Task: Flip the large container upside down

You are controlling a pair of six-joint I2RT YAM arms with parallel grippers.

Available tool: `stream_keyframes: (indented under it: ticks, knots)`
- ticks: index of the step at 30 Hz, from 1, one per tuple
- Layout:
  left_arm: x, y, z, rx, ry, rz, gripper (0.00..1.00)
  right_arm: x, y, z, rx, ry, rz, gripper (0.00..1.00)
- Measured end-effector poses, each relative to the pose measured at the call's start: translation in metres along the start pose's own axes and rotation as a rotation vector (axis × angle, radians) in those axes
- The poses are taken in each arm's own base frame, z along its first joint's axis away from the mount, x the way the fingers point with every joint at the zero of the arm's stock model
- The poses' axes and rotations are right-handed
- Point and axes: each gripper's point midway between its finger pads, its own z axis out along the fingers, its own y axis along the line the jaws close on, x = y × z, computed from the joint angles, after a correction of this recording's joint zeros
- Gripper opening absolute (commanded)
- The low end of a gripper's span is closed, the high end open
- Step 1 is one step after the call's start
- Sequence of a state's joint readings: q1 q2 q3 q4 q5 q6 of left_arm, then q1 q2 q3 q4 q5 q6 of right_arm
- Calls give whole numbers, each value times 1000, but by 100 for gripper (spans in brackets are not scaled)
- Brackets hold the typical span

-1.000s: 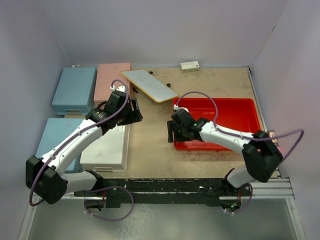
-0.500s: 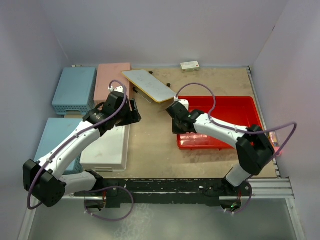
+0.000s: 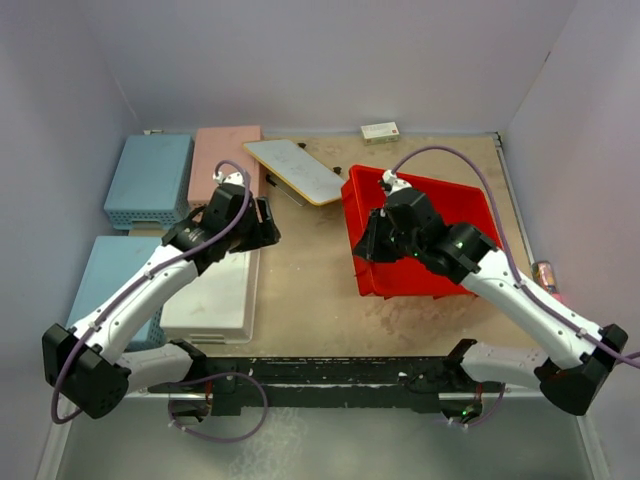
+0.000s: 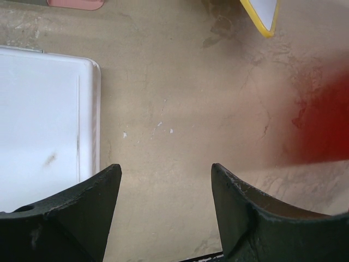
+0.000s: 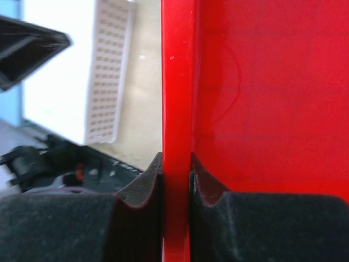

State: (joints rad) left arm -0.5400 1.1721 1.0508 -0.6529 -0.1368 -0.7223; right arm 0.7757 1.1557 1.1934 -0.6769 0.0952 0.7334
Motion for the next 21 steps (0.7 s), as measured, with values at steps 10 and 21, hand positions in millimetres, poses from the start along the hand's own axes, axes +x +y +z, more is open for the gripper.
stream_keyframes:
  ticks: [10,21]
  knots:
    - [-19,21,-24,-109,-87,0,68,-35,70,-34,-332,-95,115,0]
    - [-36,55,-47,-279,-206,-64,69,-77,157,-41,-693,-147,212,0]
